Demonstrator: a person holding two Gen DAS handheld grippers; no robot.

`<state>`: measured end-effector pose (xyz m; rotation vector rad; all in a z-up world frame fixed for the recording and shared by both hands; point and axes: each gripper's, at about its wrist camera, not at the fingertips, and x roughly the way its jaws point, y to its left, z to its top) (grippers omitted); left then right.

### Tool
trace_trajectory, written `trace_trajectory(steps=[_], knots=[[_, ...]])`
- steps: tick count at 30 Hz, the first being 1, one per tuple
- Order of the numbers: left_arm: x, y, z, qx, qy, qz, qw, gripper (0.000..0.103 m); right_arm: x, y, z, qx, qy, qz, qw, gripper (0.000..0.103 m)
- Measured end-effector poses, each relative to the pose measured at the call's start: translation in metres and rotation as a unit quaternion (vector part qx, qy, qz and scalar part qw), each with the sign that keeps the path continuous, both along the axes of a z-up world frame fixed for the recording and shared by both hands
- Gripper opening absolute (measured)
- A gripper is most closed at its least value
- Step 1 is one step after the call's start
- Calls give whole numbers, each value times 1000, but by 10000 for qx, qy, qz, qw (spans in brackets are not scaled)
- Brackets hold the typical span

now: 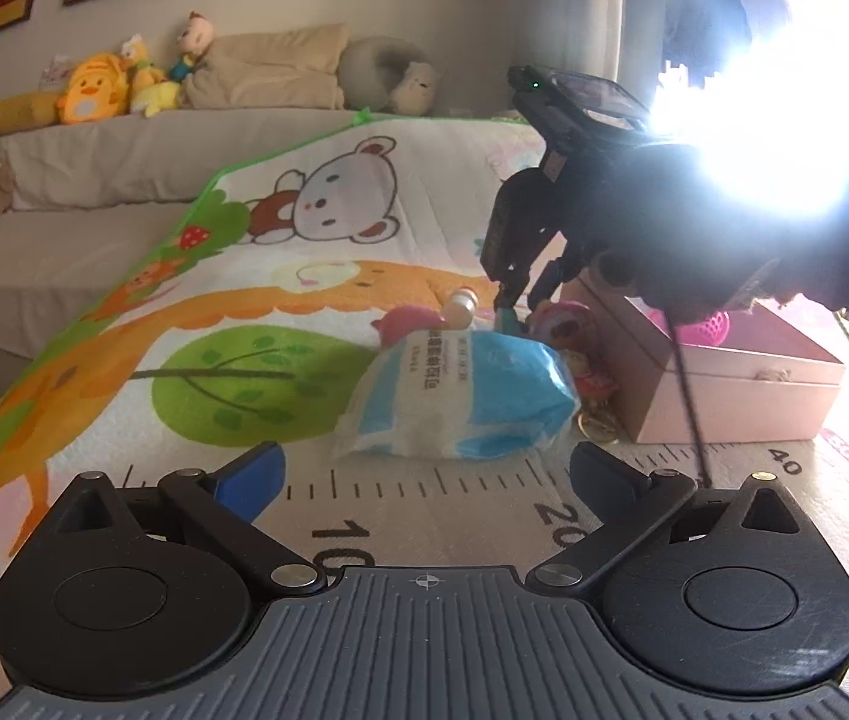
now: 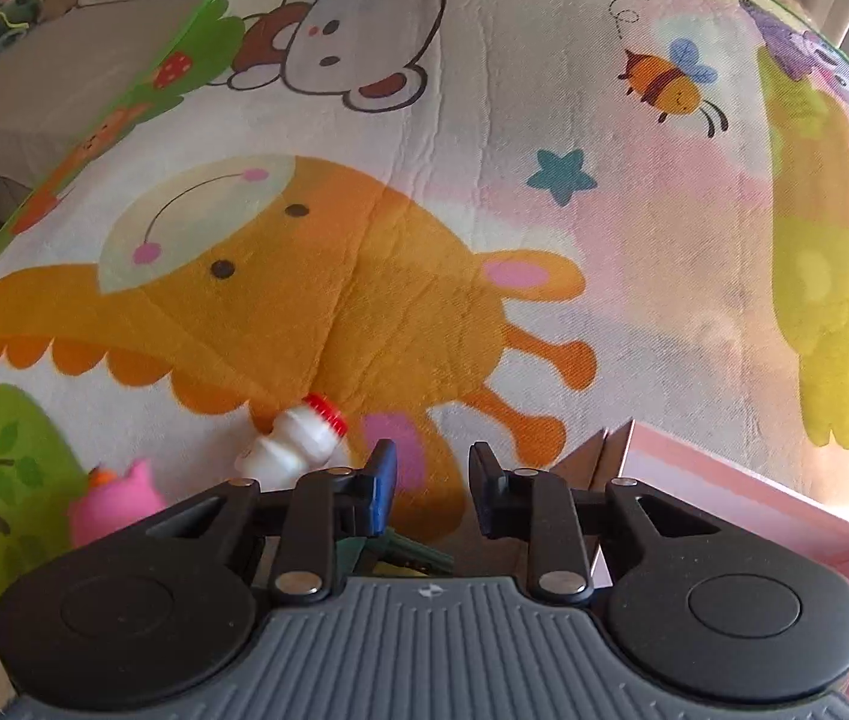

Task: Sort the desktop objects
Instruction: 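Grasp the pink Hello Kitty toy keychain with the right tool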

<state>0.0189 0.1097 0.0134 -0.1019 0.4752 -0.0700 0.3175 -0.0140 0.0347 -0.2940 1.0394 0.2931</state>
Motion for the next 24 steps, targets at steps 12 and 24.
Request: trace_trajectory(steps=[12,24], knots=[[2,5,-1,-160,87,82,9998,103,-145,-13,11,811,778,1127,9872,26],[1,5,14,-114,222,395,9989,103,-275,-94,9,842,-790,1590,9805,72]])
